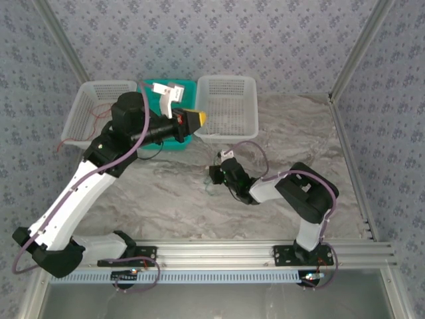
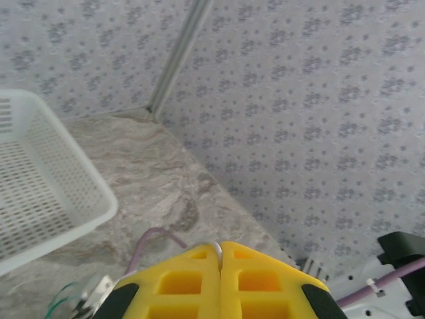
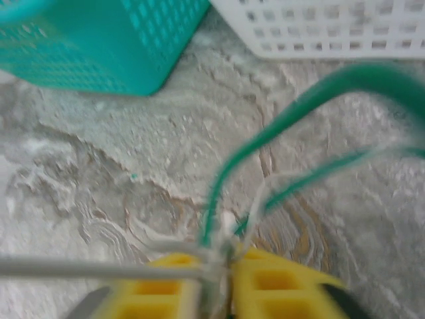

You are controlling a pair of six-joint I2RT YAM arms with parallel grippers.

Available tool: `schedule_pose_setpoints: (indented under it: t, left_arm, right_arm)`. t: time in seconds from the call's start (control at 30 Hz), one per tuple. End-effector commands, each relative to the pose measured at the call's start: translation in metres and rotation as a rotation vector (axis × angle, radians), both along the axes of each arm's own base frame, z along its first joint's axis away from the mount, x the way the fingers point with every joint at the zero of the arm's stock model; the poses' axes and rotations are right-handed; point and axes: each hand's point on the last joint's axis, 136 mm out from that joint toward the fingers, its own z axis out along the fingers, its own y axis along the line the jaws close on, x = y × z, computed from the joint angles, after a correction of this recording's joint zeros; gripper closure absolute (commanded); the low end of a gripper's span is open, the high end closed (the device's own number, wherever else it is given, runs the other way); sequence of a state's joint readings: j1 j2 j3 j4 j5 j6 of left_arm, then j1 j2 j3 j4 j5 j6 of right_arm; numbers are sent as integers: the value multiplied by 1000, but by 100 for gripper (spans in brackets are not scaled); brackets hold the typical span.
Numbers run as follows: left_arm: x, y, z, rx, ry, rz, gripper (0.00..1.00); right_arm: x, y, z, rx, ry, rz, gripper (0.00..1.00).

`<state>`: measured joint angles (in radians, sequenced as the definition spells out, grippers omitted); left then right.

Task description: Untangle the cables

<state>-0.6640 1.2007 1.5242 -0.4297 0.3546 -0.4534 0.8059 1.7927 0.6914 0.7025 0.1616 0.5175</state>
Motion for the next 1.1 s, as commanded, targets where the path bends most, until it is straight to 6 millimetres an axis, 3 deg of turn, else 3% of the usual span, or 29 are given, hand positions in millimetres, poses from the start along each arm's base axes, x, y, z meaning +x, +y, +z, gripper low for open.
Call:
schedule_pose_setpoints:
  t: [0.0, 0.1, 0.17, 0.3, 0.4, 0.47, 0.53, 0.67, 0.8, 0.87, 0.93, 1.07]
  left_arm:
    - [8, 46, 23, 94, -92, 207, 100]
    - [43, 114, 4, 289, -70, 510, 100]
    - [60, 163, -6, 357, -43, 675, 100]
    - [65, 247, -8, 329, -3, 919, 100]
    - [59, 284, -22, 312, 64, 1031, 100]
    - [59, 275, -45, 272, 130, 973, 100]
    - [60, 249, -78, 182, 205, 849, 99]
    - [48, 192, -148, -45, 336, 586, 70]
    - [23, 169, -208, -28, 422, 513, 49]
    - [14, 165, -215, -11, 418, 496, 45]
    - [9, 159, -207, -38, 385, 461, 44]
    - [-4, 107, -157, -132, 267, 195, 41]
  right_arm:
    - [-2, -5, 14, 35, -38, 10, 100]
    - [-27, -6, 16, 21, -42, 134, 100]
    - [-36, -22, 11, -9, 19, 126, 100]
    - [-47, -57, -3, -101, 150, 96, 100]
    - [-54, -85, -13, -129, 186, 46, 100]
    - [-57, -92, -9, -104, 182, 46, 100]
    - [-61, -91, 0, -97, 162, 70, 100]
    - [-66, -80, 32, -116, 61, 150, 100]
    - [-68, -75, 60, -117, -12, 204, 100]
    - [-70, -73, 69, -109, -39, 235, 100]
    - [-74, -70, 74, -108, -62, 271, 100]
    - [-84, -64, 83, -98, -126, 358, 100]
